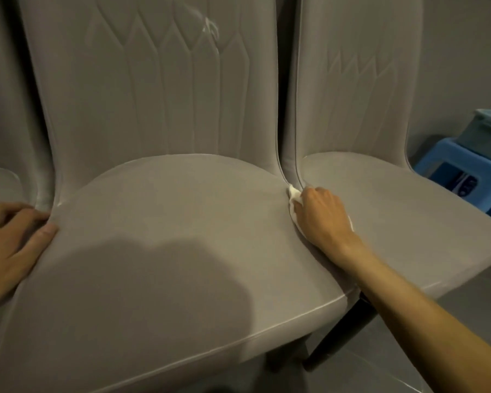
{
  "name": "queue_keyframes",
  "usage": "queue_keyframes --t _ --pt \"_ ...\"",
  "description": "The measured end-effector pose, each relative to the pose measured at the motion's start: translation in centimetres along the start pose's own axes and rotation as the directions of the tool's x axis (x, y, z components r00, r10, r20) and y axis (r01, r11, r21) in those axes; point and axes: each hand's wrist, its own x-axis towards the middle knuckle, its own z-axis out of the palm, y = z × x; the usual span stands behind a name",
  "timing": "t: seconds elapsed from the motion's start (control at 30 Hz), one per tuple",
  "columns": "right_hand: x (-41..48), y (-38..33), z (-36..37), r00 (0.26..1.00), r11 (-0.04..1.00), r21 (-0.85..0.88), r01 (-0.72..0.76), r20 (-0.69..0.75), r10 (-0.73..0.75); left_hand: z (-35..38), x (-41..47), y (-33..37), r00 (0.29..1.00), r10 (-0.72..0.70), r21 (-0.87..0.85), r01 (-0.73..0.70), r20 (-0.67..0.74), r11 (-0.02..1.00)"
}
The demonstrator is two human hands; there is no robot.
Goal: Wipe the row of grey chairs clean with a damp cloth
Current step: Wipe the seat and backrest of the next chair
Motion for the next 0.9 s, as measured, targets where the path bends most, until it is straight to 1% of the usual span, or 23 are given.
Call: queue_keyframes --t 0.03,0.07,0.1,0.13,0.17,0.23,0.3,0.37,0.5,0.6,0.63,0.7,0.73,0.8,0.87,0.9 --pt "1.8 -0.8 0.6 1.000 1.000 0.010 0.000 0.020 0.000 -0.6 -0.2 -0.2 0.999 -0.025 -0.002 0.025 0.020 1.000" --pt "3.5 -1.6 1.0 0.999 0.999 0.034 0.003 0.034 -0.004 -0.9 -0.6 -0.1 0.998 0.010 0.104 -0.017 0.067 0.994" --pt "4.9 -2.3 1.4 0.999 0.998 0.069 0.004 0.033 -0.007 -1.6 -0.8 -0.2 0.999 0.019 0.188 -0.027 0.047 0.982" --pt "6.0 -2.8 1.7 1.000 0.995 0.101 0.007 0.020 -0.009 -2.0 -1.0 -0.1 1.000 0.004 0.240 -0.005 0.004 0.971" --pt "6.5 -3.0 1.9 1.000 0.994 0.113 0.011 0.011 -0.013 -2.5 -1.1 0.1 1.000 0.011 0.253 -0.010 -0.004 0.967" --pt "6.0 -2.2 2.2 0.999 0.996 0.083 0.033 0.018 -0.035 -2.9 -1.0 0.3 1.000 0.028 0.272 -0.024 -0.012 0.962" --pt "4.5 -1.1 2.4 0.997 0.996 0.048 0.081 0.008 -0.082 -2.7 -1.0 0.0 0.999 0.047 0.263 -0.050 0.018 0.964" --pt "4.3 -1.1 2.8 0.996 0.994 0.063 0.094 -0.011 -0.094 -2.7 -1.3 -0.3 0.999 0.048 0.249 -0.050 0.014 0.967" --pt "8.0 -4.5 3.4 0.997 0.994 0.078 0.072 -0.012 -0.071 -3.0 -1.8 1.7 1.000 0.015 0.320 -0.020 0.017 0.947" --pt "9.0 -6.7 3.5 0.992 0.983 0.139 0.119 0.017 -0.122 -3.4 -2.0 3.3 1.000 0.014 0.414 -0.014 0.002 0.910" --pt "8.5 -6.7 3.4 0.989 0.977 0.167 0.136 0.030 -0.143 -3.5 -2.0 3.7 1.000 0.024 0.428 -0.022 0.001 0.903" --pt "7.1 -6.0 3.2 0.984 0.974 0.157 0.166 0.036 -0.173 -3.7 -2.1 4.4 1.000 0.028 0.426 -0.023 -0.005 0.904" --pt "6.5 -5.6 3.1 0.986 0.978 0.138 0.158 0.036 -0.164 -3.7 -2.1 4.7 0.999 0.035 0.424 -0.027 -0.010 0.905" --pt "6.5 -5.5 3.2 0.997 0.995 0.067 0.077 0.012 -0.078 -3.6 -2.2 5.1 0.998 0.066 0.438 -0.051 -0.019 0.898" --pt "7.8 -7.1 3.6 0.999 0.999 -0.011 -0.032 -0.034 0.031 -3.6 -2.4 5.6 0.989 0.142 0.473 -0.107 -0.039 0.874" --pt "8.7 -8.5 3.8 0.999 0.999 -0.030 -0.044 -0.033 0.043 -3.6 -2.4 5.9 0.982 0.182 0.498 -0.136 -0.045 0.856"
